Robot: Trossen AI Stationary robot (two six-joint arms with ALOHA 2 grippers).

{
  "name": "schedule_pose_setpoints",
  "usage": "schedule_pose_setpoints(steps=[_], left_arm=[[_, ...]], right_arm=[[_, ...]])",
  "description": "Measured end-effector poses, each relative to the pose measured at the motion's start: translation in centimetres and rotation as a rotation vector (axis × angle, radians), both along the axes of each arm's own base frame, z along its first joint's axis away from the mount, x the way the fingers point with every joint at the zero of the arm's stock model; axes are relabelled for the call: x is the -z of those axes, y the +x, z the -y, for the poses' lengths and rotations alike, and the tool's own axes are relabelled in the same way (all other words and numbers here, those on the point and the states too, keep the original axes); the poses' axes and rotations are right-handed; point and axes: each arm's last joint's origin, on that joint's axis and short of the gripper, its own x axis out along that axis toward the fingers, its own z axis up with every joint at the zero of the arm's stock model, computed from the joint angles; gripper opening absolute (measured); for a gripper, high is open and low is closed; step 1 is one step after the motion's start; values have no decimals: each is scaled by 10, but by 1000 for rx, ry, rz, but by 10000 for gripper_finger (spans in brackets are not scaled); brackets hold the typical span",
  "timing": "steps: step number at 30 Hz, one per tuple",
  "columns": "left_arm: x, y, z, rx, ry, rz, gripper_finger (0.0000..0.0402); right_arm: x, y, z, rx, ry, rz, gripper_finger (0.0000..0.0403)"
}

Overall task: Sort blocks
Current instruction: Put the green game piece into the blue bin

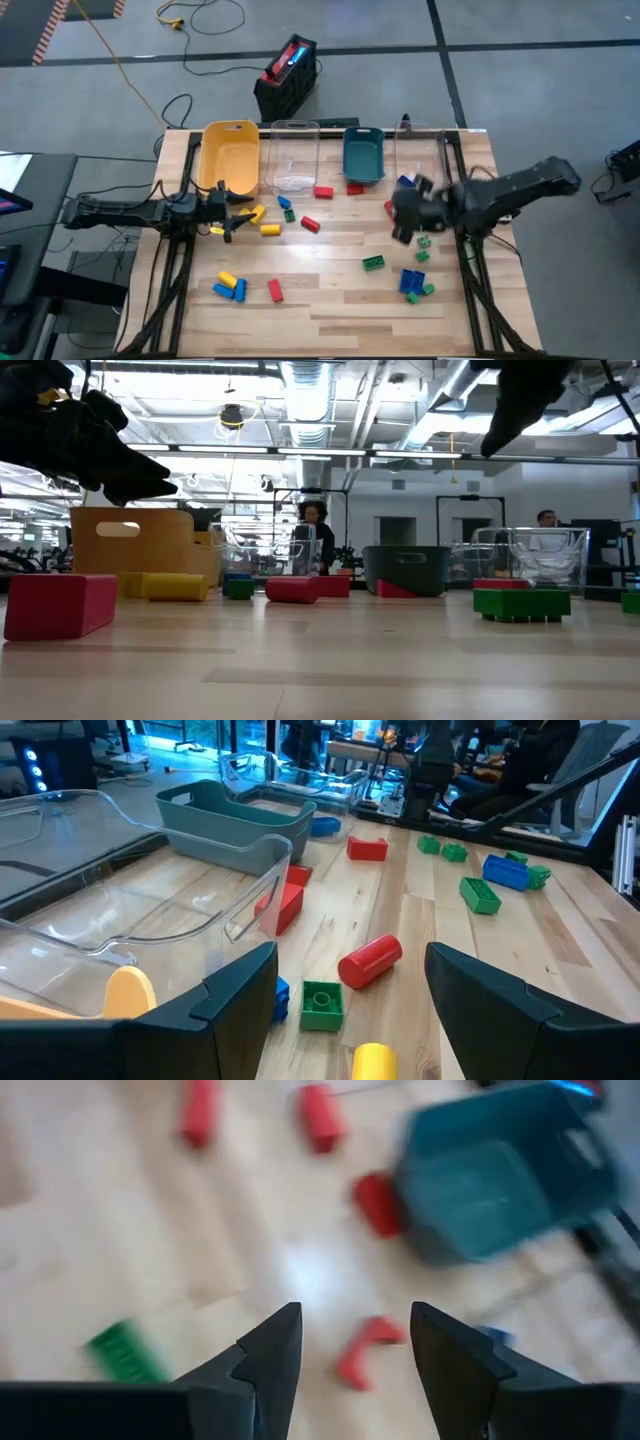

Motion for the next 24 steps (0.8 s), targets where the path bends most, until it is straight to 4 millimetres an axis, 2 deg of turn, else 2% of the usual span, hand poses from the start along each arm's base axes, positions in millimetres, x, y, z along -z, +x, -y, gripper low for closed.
schedule_pose_setpoints(steps=[8,12,14,17,20,24], left_arm=[[1,0,0,-4,-9,-13,248],[2,0,-1,-21,-7,-17,248],[2,0,-1,-22,-7,-15,248],[1,0,-1,-22,-7,-11,248],[1,0,-1,-22,-7,-4,248],[1,0,-1,-19,-1,-11,248]], right_arm=[[25,22,-96,-264,25,-175,203],[46,31,-129,-279,0,-303,205],[58,36,-138,-260,-7,-334,210],[71,46,-138,-233,4,-358,223],[78,60,-132,-248,11,-336,236],[76,78,-116,-274,31,-291,249]])
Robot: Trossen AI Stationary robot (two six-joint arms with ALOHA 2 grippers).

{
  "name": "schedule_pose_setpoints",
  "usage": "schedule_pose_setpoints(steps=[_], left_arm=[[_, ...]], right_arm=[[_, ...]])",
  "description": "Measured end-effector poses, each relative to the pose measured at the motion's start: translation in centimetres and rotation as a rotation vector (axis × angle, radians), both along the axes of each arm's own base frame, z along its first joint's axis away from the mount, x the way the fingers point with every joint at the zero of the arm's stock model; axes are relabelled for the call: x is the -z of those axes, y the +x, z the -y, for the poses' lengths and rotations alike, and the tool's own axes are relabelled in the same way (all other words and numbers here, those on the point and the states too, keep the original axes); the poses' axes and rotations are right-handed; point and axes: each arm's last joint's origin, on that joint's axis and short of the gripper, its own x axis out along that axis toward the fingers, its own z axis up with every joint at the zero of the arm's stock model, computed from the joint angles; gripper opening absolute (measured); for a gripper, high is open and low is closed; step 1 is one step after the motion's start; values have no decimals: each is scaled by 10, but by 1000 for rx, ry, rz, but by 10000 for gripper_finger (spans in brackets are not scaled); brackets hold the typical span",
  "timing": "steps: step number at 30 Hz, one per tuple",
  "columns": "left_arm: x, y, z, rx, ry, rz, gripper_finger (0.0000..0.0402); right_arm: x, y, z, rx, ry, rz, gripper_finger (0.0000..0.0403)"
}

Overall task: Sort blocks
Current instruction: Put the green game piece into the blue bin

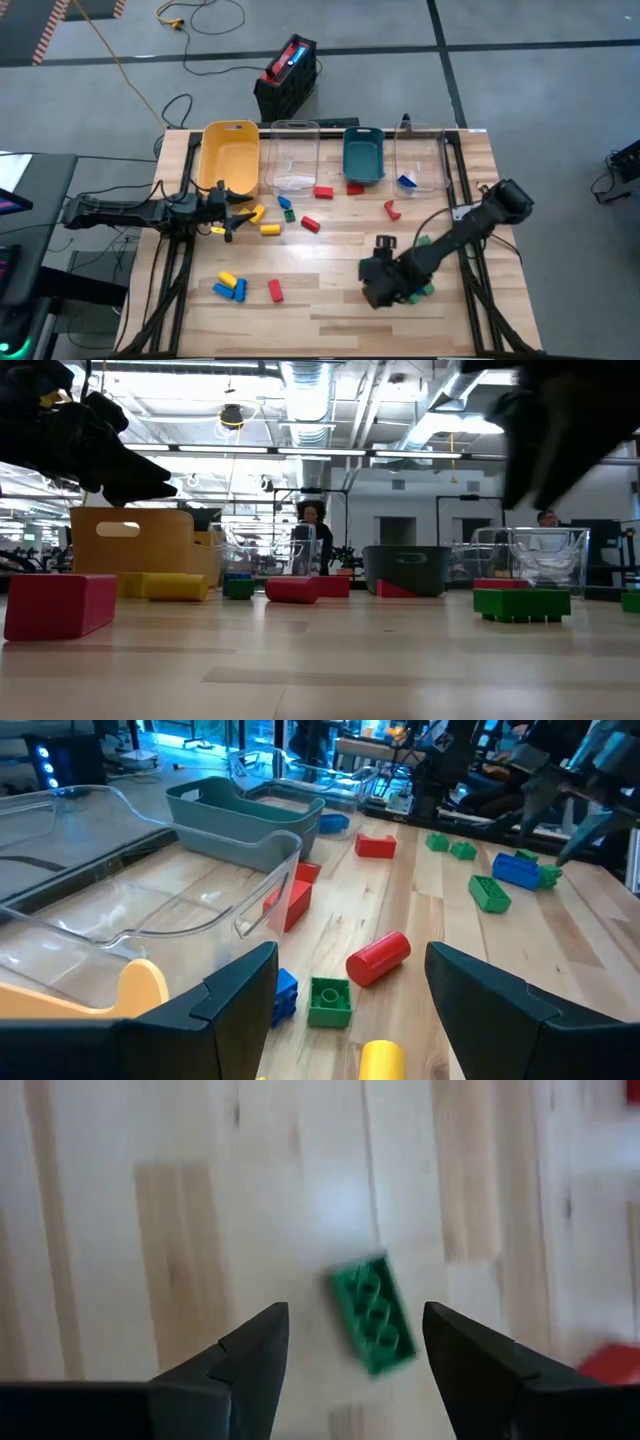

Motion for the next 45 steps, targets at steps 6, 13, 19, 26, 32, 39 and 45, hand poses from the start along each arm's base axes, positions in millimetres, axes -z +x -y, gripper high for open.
schedule_pose_setpoints(steps=[6,13,19,26,32,39,45], left_arm=[[1,0,0,12,17,-21,248],[3,0,0,17,13,-33,248],[3,0,0,17,11,-33,248],[3,0,0,16,2,-30,248],[3,0,0,16,-2,-29,248],[3,0,0,15,-13,-26,248],[3,0,0,14,-15,-26,248]], right_arm=[[18,10,20,-22,18,5,255],[54,2,34,-35,76,-46,256],[70,-7,40,-45,67,-68,256],[79,-6,48,-39,127,-50,247],[79,-3,54,-43,129,-56,156],[70,16,68,-28,126,19,115],[47,55,100,-17,144,290,115]])
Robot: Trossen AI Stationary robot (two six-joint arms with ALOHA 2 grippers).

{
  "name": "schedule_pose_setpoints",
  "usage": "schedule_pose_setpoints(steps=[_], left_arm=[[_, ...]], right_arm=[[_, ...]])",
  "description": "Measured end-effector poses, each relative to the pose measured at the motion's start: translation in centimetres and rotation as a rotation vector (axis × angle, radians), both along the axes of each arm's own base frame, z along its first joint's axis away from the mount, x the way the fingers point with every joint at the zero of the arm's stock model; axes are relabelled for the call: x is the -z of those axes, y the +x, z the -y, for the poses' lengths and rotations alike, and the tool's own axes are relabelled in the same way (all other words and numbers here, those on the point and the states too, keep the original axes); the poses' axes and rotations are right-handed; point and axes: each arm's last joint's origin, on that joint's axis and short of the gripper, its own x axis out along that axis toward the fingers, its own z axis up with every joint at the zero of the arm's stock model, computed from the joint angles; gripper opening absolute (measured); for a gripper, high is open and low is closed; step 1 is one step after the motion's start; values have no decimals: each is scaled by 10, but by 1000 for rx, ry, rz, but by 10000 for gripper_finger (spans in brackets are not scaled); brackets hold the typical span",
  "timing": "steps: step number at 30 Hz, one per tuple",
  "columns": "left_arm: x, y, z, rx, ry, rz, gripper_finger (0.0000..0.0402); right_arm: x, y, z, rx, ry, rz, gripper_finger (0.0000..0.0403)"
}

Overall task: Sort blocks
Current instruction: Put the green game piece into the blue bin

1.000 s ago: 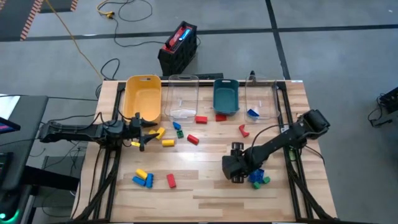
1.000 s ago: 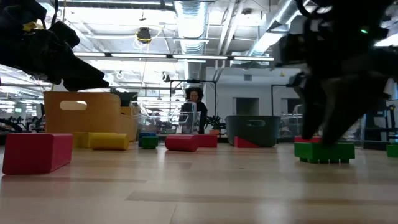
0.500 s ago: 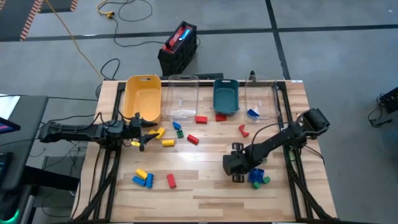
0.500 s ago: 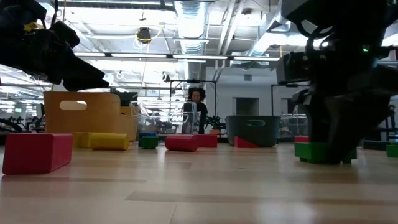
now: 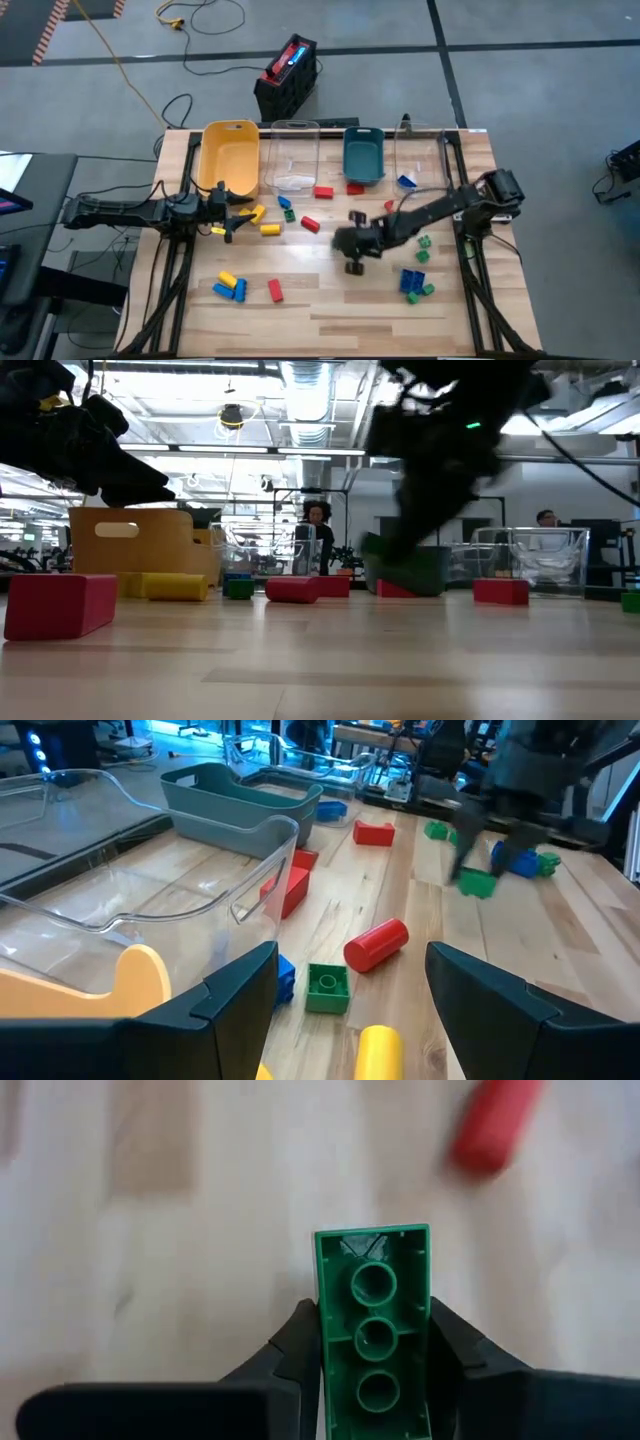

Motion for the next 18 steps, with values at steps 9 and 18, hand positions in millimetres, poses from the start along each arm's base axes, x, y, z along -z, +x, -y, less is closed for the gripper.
schedule_pose_setpoints(steps=[9,18], left_arm=[[0,0,0,0,2,-2,248],[0,0,0,-7,5,4,248]], right_arm=[[-21,13,70,206,-90,169,119],[-77,-39,142,565,-210,168,121]])
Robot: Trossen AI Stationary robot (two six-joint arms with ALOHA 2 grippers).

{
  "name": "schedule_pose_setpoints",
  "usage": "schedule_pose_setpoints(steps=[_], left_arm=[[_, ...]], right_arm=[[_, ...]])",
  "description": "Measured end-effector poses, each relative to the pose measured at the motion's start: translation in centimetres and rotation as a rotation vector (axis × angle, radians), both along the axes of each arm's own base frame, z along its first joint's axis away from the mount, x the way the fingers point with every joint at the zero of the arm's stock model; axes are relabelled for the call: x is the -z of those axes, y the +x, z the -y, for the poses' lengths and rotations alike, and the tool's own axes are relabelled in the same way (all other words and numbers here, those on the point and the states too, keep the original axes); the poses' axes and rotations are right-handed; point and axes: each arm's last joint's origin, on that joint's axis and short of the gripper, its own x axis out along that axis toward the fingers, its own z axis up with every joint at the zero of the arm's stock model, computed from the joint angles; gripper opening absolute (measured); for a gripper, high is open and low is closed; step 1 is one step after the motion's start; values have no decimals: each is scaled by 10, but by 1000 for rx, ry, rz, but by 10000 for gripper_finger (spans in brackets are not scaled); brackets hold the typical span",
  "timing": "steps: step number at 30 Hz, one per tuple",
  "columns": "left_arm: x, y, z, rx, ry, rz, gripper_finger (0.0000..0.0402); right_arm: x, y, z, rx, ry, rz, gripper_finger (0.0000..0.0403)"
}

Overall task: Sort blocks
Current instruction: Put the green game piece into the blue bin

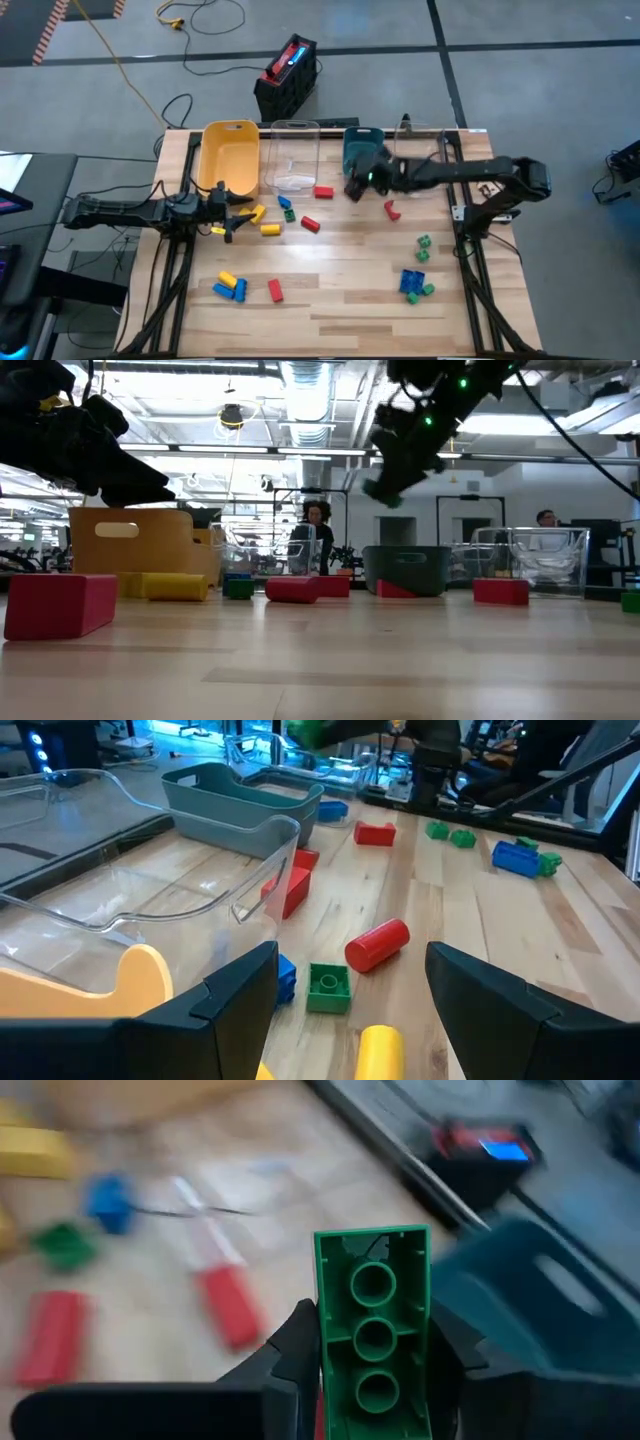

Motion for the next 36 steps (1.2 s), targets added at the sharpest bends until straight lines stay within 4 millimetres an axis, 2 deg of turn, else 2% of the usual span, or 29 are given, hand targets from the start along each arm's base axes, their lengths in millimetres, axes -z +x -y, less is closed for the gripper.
schedule_pose_setpoints(steps=[4,8,17,23,27,31,34,36], left_arm=[[-4,1,0,1,18,34,248],[-5,1,0,5,32,42,248],[-5,1,0,6,45,42,248],[-7,1,0,8,74,48,248],[-10,1,-1,-27,119,74,248],[-11,0,-2,-56,137,70,248],[-10,0,-2,-54,126,68,248],[-9,0,-2,-52,119,60,248]], right_arm=[[10,-14,33,92,88,-63,122],[26,-10,50,95,155,-127,122],[37,8,56,52,191,-251,132],[42,7,60,40,244,-270,199],[30,3,57,24,225,-241,234],[4,-5,49,3,187,-167,239],[-19,-15,33,-20,158,-116,235],[-32,-19,15,-52,125,-96,233]])
